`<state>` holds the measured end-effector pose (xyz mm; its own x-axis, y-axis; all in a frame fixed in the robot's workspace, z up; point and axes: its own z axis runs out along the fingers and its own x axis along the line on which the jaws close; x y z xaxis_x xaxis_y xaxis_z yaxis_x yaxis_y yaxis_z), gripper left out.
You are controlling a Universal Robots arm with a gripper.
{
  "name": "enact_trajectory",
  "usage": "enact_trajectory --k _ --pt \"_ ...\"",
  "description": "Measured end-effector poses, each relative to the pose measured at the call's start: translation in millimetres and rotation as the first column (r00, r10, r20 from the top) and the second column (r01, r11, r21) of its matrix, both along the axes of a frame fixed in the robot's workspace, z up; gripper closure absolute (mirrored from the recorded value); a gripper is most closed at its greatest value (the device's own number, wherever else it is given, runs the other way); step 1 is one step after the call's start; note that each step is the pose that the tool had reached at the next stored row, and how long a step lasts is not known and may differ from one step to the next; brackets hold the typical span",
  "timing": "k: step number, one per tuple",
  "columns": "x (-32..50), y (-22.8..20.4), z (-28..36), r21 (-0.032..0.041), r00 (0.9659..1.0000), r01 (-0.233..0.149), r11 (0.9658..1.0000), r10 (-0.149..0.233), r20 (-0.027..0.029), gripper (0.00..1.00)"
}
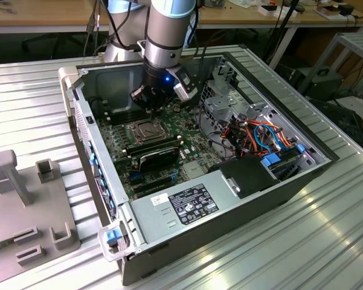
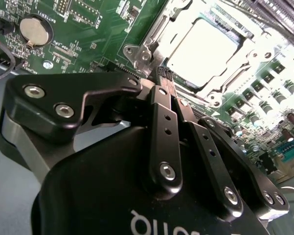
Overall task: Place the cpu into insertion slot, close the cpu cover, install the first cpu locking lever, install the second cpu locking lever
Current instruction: 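Install the second cpu locking lever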
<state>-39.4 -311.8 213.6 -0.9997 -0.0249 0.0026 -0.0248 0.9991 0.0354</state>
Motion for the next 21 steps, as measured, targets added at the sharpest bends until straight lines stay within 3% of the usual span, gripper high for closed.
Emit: enact_trajectory --k 7,21 --pt "0.0 -8.6 0.0 0.0000 1.0000 0.000 1.0000 0.000 0.0000 0.89" --pt "0.0 -9.8 0.0 0.0000 1.0000 0.000 1.0000 0.000 0.0000 0.89"
